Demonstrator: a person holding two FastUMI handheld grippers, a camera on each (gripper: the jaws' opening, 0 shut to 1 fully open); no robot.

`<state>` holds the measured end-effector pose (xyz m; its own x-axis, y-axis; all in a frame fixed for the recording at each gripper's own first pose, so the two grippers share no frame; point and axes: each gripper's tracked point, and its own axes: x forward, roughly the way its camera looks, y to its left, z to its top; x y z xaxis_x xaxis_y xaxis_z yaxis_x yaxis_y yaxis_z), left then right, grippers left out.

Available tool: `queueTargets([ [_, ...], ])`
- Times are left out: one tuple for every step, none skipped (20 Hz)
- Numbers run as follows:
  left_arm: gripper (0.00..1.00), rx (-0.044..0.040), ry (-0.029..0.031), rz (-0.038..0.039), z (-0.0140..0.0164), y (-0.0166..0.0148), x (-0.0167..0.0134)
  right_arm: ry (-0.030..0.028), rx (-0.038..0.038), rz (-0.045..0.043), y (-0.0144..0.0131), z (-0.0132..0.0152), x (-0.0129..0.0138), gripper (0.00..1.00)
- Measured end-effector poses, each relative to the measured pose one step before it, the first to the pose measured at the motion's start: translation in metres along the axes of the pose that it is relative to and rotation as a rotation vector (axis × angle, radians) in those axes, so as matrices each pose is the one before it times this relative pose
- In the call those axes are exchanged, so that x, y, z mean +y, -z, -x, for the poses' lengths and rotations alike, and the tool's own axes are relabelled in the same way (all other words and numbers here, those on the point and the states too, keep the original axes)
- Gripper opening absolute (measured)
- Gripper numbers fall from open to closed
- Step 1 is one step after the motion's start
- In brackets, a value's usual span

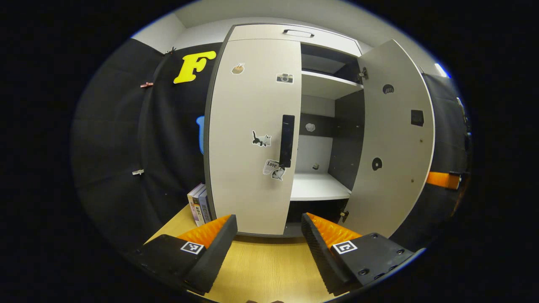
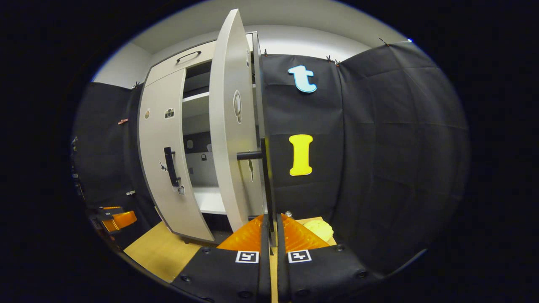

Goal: Open the right door of the double-door shoe cabinet with the right hand, and open the left door with the left hand.

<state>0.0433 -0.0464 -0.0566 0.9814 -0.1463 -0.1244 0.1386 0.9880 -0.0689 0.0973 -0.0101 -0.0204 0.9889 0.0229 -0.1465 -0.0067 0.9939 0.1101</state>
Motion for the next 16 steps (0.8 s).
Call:
queueTargets([
  [0.95, -0.00018, 0.00526, -0.00076, -0.00249, -0.0009, 0.00315, 0.01994, -0.00823, 0.01092, 0.00247, 0.00821, -0.00069, 0.1],
  [0.95, -0.00306, -0.00098, -0.00882, -0.00291, -0.00068, 0.00379, 0.00433, -0.00811, 0.00055, 0.00149, 0.00836, 0.00559, 0.1],
  [0.95, -0.00576, -0.00386, -0.0123, -0.00367, -0.00321, 0.0042, -0.00101, -0.00407, -0.01096, 0.00141, 0.00814, 0.00646, 0.1],
  [0.95, -0.00647, 0.00114, -0.00902, -0.00478, -0.00302, 0.00263, -0.00435, -0.00058, -0.02166, 0.00278, 0.00781, 0.00776, 0.1],
  [0.95, -0.00479, 0.01072, -0.00044, -0.00572, -0.00307, -0.00054, -0.00861, -0.00139, -0.02118, 0.00185, 0.00671, 0.00962, 0.1],
  [0.95, -0.00595, 0.00954, 0.00618, -0.00515, -0.00367, -0.00122, -0.00643, -0.00525, -0.01853, 0.00017, 0.00593, 0.00957, 0.11],
  [0.95, -0.01016, 0.0122, 0.00755, -0.00574, -0.00668, -0.00145, -0.00968, -0.00751, -0.00794, 0.00012, 0.00416, 0.00857, 0.16],
  [0.95, -0.01345, 0.01024, -0.00088, -0.00626, -0.00704, -0.00193, -0.00793, -0.00918, 0.0061, 0.00146, 0.00504, 0.00849, 0.27],
  [0.95, -0.0152, 0.00257, -0.01124, -0.00652, -0.00773, -0.00029, -0.007, -0.00755, 0.01439, 0.00282, 0.00415, 0.0056, 0.43],
  [0.95, -0.01526, 0.00217, -0.01627, -0.00671, -0.00655, -0.00011, -0.01979, 0.00424, 0.01094, 0.00728, 0.0023, 0.01084, 0.46],
  [0.95, -0.01159, 0.0026, -0.01282, -0.00664, -0.00708, -0.0005, -0.01819, 0.01205, 0.00538, 0.00795, 0.00264, 0.01093, 0.57],
  [0.95, -0.00797, 0.0031, -0.0049, -0.00899, -0.0058, -0.00062, -0.00369, 0.01198, 0.00496, 0.00666, 0.00096, 0.00736, 0.71],
  [0.95, -0.00955, 0.00973, -0.00171, -0.00749, -0.00749, -0.00219, -0.00055, 0.01212, 0.00718, 0.00746, 0.00099, 0.00465, 0.84],
  [0.95, -0.01774, 0.00593, -0.00369, -0.00778, -0.00835, -0.00186, 0.01332, 0.01411, 0.01307, 0.00687, 0.00144, -0.00049, 0.98],
  [0.95, -0.0165, 0.00234, -0.00803, -0.00731, -0.00927, -0.00086, 0.01997, 0.01743, 0.01603, 0.00754, 0.00081, -0.00094, 0.93],
  [0.95, -0.01766, 0.00369, -0.00984, -0.00764, -0.00825, -0.00106, 0.00755, 0.00691, 0.00712, 0.00455, -0.00121, 0.00361, 0.98],
])
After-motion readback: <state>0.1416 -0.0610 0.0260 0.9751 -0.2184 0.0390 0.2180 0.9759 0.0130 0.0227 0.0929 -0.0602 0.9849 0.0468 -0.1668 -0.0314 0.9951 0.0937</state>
